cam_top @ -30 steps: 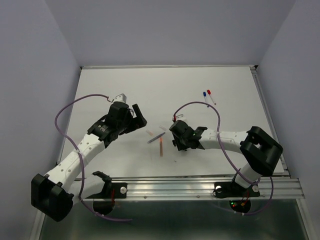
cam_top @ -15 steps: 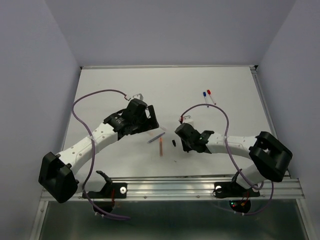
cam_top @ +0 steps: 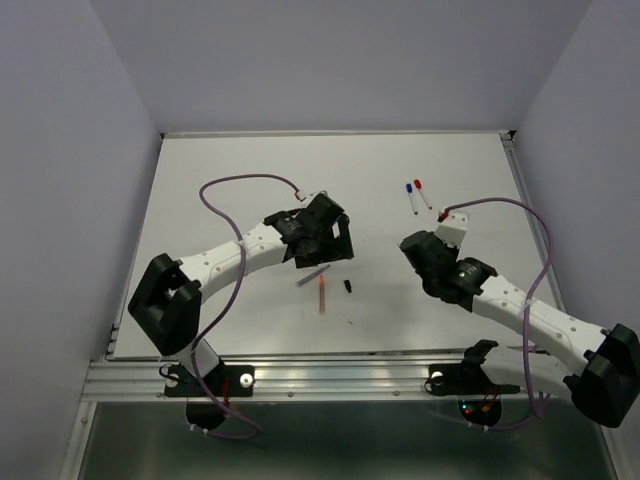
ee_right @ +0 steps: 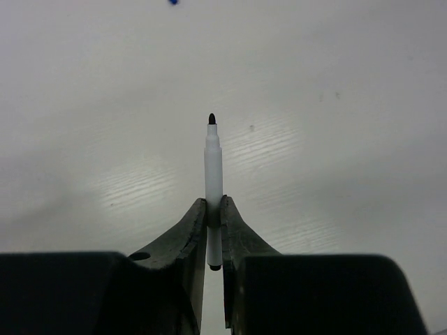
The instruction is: Insert the pens into the pen caps
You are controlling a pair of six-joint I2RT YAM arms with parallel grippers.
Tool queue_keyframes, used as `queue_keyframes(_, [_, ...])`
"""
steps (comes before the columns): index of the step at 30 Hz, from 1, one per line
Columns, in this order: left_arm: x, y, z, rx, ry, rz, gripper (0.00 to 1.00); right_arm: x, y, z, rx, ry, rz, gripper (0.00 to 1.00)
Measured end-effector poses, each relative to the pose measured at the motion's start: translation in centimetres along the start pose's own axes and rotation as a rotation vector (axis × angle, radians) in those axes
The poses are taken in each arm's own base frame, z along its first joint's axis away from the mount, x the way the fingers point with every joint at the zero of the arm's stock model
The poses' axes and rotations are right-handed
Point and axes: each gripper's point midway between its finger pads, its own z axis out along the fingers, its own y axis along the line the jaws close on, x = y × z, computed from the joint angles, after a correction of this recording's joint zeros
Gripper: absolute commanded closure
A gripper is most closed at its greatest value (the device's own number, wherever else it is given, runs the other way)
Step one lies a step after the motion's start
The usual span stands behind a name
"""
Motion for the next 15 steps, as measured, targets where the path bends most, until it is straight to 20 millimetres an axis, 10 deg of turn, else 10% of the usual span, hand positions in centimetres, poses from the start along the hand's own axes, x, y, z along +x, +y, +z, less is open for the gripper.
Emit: queue_keyframes(15, [5.6, -1.3, 6.2, -0.096, 0.172, -0.024, 0.19, -0.7, -3.3, 1.2, 0.177, -0.03, -0.04, 0.99])
